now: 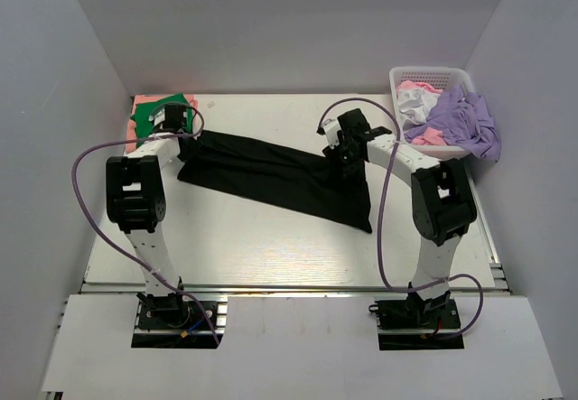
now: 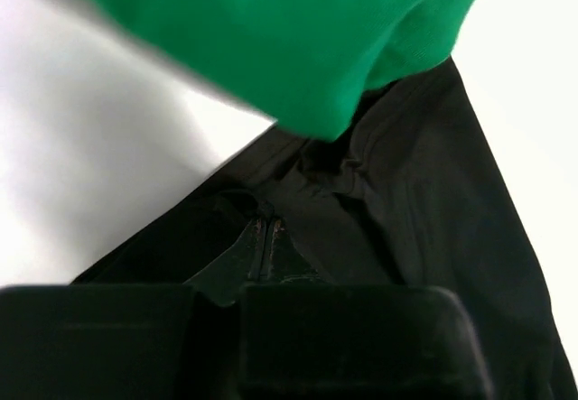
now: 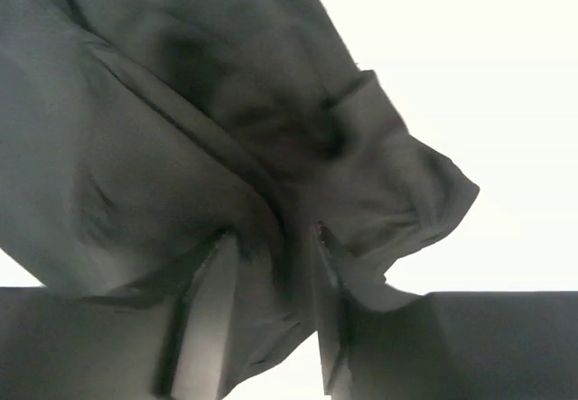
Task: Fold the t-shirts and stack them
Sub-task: Fold the other side of the tshirt into a rectangle
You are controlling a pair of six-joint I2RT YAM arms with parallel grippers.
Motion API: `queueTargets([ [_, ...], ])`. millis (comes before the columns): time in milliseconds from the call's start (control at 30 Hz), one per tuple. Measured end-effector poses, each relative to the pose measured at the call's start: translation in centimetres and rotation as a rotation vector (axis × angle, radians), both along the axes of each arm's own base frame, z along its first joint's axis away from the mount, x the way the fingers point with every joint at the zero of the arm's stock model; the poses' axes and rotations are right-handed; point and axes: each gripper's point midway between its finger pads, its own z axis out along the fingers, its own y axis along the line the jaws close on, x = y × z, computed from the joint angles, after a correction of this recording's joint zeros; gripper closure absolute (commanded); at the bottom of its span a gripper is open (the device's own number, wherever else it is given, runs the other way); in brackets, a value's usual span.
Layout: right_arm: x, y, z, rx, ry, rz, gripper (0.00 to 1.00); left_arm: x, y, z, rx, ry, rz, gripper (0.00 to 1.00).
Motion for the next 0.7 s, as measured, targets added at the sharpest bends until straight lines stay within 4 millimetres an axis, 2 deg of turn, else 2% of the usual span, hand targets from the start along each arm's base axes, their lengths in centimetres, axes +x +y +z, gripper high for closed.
queueTargets([
  [33,0.6,-0.3,-0.3,-0.005,-0.002,-0.015,0.5,0.3,0.0,-0.2,0.003,0.002,-0.003,0.69],
  [67,1.3,-0.6,-0.4,-0.01,-0.008,-0.035,0.41,0.6,0.0,-0.3,0.006,0.003,-0.009,0.58],
  [100,2.0,-0.8,-0.5,-0.012,-0.016,-0.056,0.1,0.8,0.1,-0.3,0.009,0.003,-0.014,0.43],
  [133,2.9,-1.1,-0.4,-0.013,-0.031,-0.087,0.1,0.9,0.3,-0.3,0.013,0.0,-0.011,0.01],
  [233,5.3,-2.0,0.6,-0.017,-0.092,-0.164,0.1,1.3,0.7,0.3,0.029,-0.012,-0.01,0.0],
  [333,7.2,-2.8,2.0,-0.016,-0.156,-0.247,0.1,2.3,1.0,1.6,0.048,-0.044,-0.023,0.0],
  [433,7.9,-3.5,2.8,-0.02,-0.193,-0.307,0.1,3.5,0.8,3.3,0.058,-0.086,-0.051,0.0],
  [533,7.2,-3.8,3.1,-0.016,-0.194,-0.331,0.1,4.5,0.3,4.7,0.054,-0.121,-0.099,0.0],
  [633,5.2,-3.8,3.5,0.002,-0.167,-0.315,0.1,5.1,-0.8,5.6,0.041,-0.143,-0.176,0.0],
  [700,3.6,-3.1,4.0,0.054,-0.139,-0.276,0.1,5.0,-1.7,5.5,0.021,-0.146,-0.237,0.0],
])
